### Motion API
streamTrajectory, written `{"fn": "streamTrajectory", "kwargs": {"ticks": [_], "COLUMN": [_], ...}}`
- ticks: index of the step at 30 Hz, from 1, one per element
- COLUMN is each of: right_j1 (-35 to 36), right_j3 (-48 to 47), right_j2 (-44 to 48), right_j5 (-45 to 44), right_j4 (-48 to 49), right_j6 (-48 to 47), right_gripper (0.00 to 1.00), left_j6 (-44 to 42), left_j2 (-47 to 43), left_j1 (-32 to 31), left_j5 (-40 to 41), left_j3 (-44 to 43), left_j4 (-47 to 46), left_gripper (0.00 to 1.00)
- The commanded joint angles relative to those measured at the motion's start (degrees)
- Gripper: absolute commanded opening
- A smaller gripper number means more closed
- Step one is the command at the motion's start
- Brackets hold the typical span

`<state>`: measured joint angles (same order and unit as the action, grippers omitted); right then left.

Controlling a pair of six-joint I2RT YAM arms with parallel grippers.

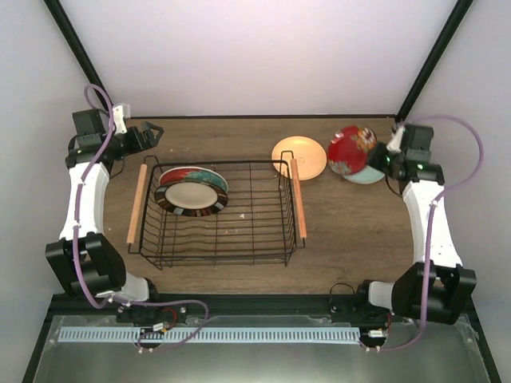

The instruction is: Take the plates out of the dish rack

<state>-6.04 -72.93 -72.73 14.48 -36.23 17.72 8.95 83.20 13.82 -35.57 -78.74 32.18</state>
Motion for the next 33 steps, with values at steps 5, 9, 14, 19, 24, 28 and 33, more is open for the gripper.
{"fn": "streamTrajectory", "kwargs": {"ticks": [5,9,14,19,24,28,33], "right_j1": [-10.4,-11.8,-12.1,-12.4,-12.4,-12.4,-12.4], "right_j3": [18.4,26.1,30.6,33.7,35.0,35.1,36.4], "right_j2": [5.7,6.2,4.9,2.6,0.4,-0.9,-1.6], "right_j5": [14.8,17.5,17.5,17.5,16.3,14.0,12.4], "right_j4": [3.7,6.8,8.0,8.8,8.4,6.6,5.1], "right_j6": [10.2,11.9,11.9,11.2,10.2,9.1,8.5], "right_gripper": [0.01,0.01,0.01,0.01,0.01,0.06,0.38], "left_j6": [-0.4,-0.3,-0.4,-0.3,-0.5,-0.5,-0.8], "left_j2": [-0.3,-0.7,-1.0,-1.2,-1.3,-1.4,-1.8], "left_j1": [-0.3,-0.3,-0.3,-0.3,-0.3,-0.4,-0.3], "left_j5": [0.5,0.8,0.8,0.8,0.8,0.5,0.4], "left_j3": [-1.2,-0.6,0.0,0.2,0.6,1.2,1.8], "left_j4": [-0.4,-0.4,-0.4,-0.6,-0.5,-0.7,-0.9], "left_gripper": [1.00,1.00,1.00,1.00,1.00,1.00,1.00]}}
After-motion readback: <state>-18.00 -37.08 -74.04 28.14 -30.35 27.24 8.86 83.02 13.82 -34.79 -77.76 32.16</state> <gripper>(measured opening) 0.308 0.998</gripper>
